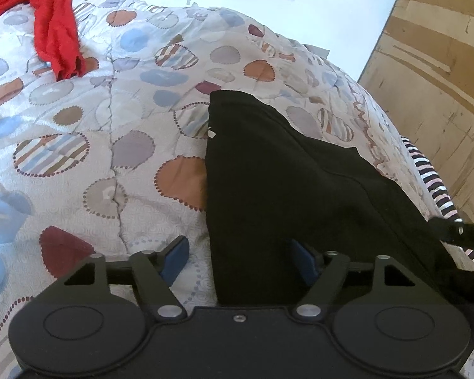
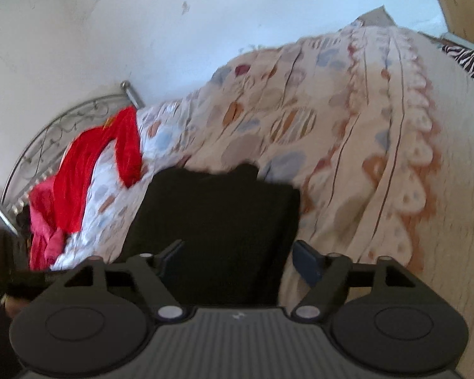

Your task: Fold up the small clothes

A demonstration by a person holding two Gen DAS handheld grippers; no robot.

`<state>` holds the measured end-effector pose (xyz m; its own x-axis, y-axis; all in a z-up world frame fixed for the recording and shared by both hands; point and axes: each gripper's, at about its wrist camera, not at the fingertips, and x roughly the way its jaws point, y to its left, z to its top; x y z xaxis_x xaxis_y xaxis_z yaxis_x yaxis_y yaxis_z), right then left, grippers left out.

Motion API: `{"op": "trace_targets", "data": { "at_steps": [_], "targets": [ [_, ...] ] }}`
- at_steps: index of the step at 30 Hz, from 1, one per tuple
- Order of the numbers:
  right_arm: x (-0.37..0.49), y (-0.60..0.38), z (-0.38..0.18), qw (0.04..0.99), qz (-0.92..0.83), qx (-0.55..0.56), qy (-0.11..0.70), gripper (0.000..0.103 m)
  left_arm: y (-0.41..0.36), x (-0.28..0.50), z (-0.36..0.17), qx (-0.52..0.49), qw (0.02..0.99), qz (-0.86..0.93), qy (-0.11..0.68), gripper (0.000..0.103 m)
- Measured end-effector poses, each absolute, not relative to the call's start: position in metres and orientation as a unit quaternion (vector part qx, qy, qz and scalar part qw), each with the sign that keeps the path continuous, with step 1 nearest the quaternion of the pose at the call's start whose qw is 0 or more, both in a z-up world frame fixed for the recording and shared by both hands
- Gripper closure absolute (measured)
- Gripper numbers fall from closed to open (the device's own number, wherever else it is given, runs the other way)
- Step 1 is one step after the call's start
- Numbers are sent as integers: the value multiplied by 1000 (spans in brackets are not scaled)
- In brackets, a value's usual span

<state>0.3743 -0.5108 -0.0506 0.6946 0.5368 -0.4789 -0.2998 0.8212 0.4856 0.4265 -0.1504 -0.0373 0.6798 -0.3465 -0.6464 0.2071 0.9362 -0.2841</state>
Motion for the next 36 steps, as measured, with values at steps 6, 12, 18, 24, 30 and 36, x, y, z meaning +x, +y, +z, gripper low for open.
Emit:
{"op": "trace_targets", "data": {
  "at_steps": [6, 12, 18, 24, 30, 36],
  "targets": [
    [391, -499, -57, 904, 214, 187, 318, 27, -160, 444, -32, -58, 914, -163, 368, 23],
    [431, -492, -68, 892, 210, 218, 335, 58, -164, 481, -30, -75, 902, -193, 378, 33],
    [422, -485, -60, 898, 214, 208, 322, 85, -169, 482, -20, -69, 893, -208, 393, 78],
    [416, -489, -55, 899, 209, 220, 315, 90, -155, 484, -17, -112, 885, -203, 404, 69],
    [425, -488, -60, 898, 201, 225, 320, 89, -138, 503, -34, -176, 874, -193, 410, 49],
    [418, -480, -57, 912, 188, 205, 302, 93, -143, 510, -28, -187, 879, -190, 396, 82]
  ]
}}
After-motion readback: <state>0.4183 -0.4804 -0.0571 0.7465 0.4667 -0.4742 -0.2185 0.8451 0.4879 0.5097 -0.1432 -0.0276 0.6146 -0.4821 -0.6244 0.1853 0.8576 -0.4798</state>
